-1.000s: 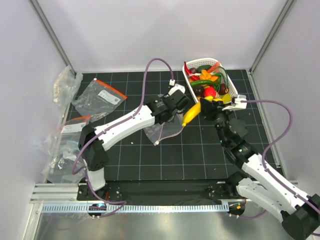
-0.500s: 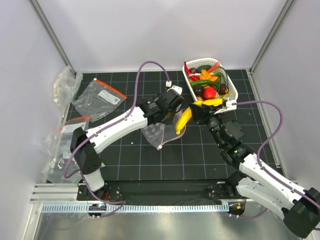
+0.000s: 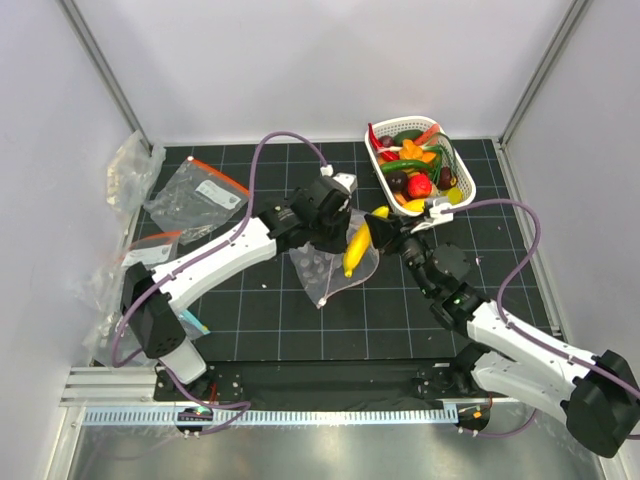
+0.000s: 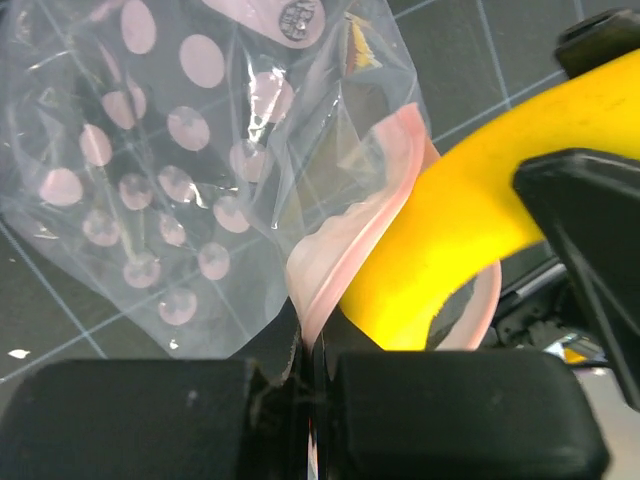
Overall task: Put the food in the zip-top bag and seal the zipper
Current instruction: Place the fake fruit in the zipper food storage bag, then adjust the zipper food storage bag at the center of the board, then pick up the fake fruit from the bin, then place the fake fruit in the zipper food storage bag.
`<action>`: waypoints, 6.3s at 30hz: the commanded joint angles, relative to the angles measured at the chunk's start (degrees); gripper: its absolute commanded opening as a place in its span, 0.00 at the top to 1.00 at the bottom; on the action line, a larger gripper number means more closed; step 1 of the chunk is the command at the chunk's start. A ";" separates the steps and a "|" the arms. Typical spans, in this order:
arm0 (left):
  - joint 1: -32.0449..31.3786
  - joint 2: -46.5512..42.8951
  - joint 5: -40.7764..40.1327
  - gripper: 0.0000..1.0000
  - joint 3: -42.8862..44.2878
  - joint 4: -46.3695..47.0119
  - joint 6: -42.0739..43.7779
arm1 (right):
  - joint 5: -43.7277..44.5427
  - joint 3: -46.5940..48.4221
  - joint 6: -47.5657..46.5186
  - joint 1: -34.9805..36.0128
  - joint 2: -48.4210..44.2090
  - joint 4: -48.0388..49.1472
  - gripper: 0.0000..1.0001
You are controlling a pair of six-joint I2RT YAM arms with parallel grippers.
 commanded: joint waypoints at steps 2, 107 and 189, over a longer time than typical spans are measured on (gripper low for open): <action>1.55 -4.78 7.74 1.00 -0.61 5.32 -3.19 | 3.45 0.00 -3.02 1.53 0.72 6.16 0.89; 6.30 -4.96 -17.12 1.00 -5.98 9.63 2.17 | 12.33 46.66 -7.95 -27.73 50.99 -32.33 0.11; 11.13 20.86 3.51 1.00 13.25 10.78 -0.81 | -7.62 18.81 15.87 -25.18 17.51 -23.63 0.67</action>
